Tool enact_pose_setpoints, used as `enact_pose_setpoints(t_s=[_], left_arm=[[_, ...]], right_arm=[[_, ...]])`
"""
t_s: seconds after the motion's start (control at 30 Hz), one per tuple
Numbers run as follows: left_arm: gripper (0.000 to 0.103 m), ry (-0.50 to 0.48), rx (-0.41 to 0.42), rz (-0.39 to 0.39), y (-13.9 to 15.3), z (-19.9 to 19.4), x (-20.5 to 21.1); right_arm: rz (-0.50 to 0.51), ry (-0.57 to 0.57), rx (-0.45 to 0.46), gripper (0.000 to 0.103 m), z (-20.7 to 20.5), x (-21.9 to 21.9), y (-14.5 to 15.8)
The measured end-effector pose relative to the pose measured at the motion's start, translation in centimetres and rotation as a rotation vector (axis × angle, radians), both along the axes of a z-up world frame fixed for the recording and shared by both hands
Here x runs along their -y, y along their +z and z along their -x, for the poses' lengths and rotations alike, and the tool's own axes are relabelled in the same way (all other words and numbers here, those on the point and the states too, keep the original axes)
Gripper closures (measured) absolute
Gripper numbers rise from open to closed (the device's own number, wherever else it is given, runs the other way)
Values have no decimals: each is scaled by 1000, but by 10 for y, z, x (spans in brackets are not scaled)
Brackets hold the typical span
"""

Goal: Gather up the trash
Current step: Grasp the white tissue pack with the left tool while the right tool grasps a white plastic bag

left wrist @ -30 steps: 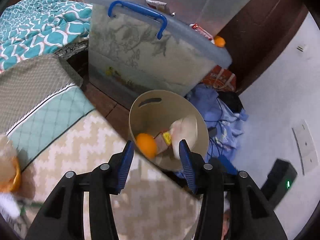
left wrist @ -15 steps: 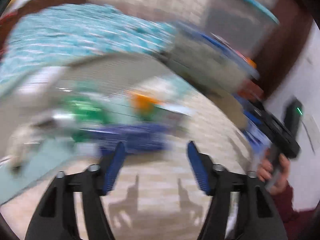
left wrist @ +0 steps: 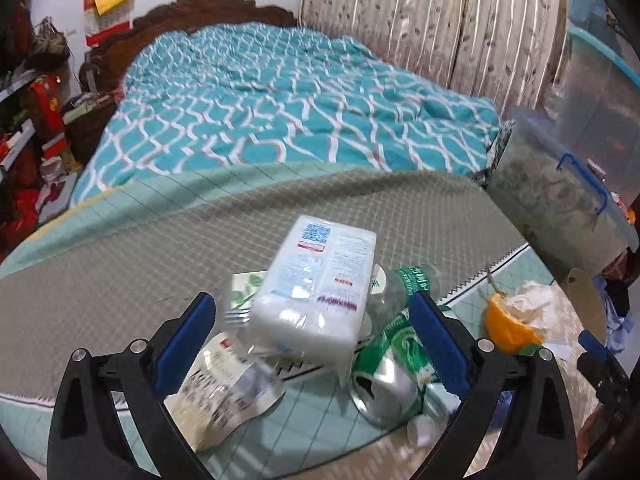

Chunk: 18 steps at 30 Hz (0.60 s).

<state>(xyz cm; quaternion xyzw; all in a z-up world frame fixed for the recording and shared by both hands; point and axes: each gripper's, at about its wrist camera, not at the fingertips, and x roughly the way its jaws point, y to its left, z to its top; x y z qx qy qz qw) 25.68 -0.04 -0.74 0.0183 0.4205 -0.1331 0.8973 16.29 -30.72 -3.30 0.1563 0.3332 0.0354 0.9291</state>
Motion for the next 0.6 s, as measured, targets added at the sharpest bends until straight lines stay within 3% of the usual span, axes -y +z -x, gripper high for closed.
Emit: enact_pose_setpoints(t_s=[0.07, 0.1, 0.13, 0.17, 0.2, 0.3, 0.43, 0.6], left_arm=[[10, 14, -26, -34, -12, -11, 6], [17, 30, -36, -43, -17, -15, 4], [36, 30, -47, -31, -21, -15, 1], [41, 20, -65, -20, -22, -14, 0], [42, 14, -75, -2, -21, -10, -4], [43, -23, -34, 24, -9, 18, -15], [42, -84, 36, 86, 8, 87, -40], [41, -142, -6, 160, -5, 158, -59]], right_arm=[[14, 20, -41, 12, -14, 0, -9], [7, 38, -56, 15, -17, 1, -13], [-13, 71, -80, 23, -19, 0, -19], [-42, 97, -103, 59, -20, -1, -23], [-62, 104, -104, 77, -16, -1, -24], [-54, 93, -53, 87, 11, -4, -17], [-94, 81, 2, 87, 59, -4, -10], [-121, 133, 3, 86, 112, -24, -15]])
